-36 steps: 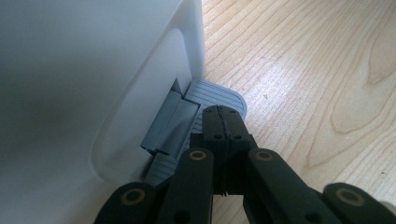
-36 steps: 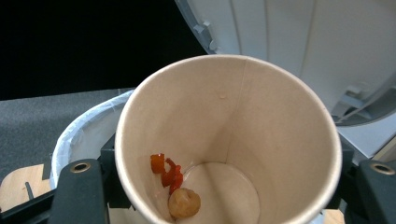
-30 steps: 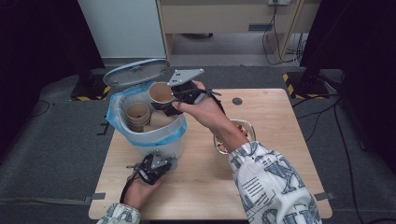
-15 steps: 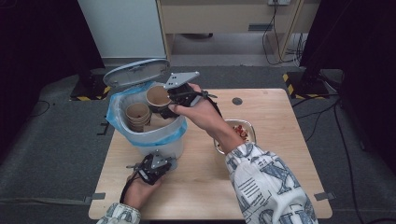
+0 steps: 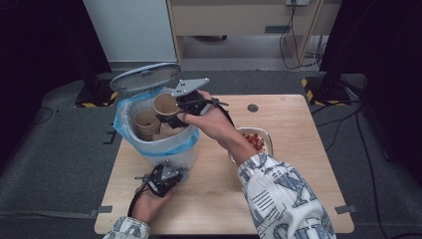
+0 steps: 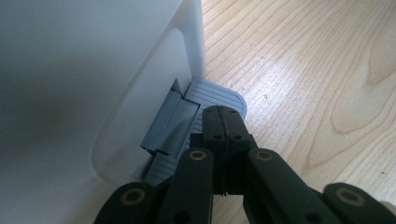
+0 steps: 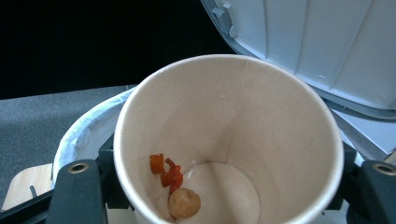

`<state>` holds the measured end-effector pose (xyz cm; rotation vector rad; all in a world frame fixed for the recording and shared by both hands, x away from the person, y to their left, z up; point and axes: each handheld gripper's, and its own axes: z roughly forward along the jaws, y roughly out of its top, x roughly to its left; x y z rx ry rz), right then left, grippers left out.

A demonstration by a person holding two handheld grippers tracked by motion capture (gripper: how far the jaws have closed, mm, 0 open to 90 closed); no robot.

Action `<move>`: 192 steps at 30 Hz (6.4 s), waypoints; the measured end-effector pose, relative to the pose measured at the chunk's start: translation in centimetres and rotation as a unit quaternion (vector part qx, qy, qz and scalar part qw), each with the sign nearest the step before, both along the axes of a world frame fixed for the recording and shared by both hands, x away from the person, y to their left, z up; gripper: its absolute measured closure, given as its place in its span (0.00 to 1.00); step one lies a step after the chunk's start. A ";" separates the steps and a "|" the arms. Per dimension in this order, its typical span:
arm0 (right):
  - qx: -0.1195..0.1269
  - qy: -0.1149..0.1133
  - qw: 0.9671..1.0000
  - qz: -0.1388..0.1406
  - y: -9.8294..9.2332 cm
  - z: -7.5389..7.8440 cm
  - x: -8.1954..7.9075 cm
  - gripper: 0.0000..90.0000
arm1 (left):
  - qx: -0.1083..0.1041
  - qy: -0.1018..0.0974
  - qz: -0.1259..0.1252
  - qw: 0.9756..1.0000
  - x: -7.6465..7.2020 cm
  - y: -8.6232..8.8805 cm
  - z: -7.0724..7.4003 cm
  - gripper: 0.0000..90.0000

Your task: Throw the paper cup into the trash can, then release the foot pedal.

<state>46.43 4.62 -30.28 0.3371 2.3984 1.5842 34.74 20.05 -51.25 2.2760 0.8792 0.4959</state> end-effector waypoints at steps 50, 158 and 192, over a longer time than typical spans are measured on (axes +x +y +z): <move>0.012 0.052 0.996 -0.074 -2.5 0.3 1.0 0.10 | -0.001 0.000 0.000 1.000 0.0 0.0 0.0 0.99; 0.026 0.074 0.954 -0.289 -23.4 -3.4 3.0 0.08 | -0.077 -0.004 0.081 0.994 -3.1 5.0 1.7 0.19; 0.008 0.081 0.926 -0.369 -33.2 -10.9 -0.9 0.10 | -0.068 -0.019 0.150 0.986 -2.6 8.5 1.0 0.12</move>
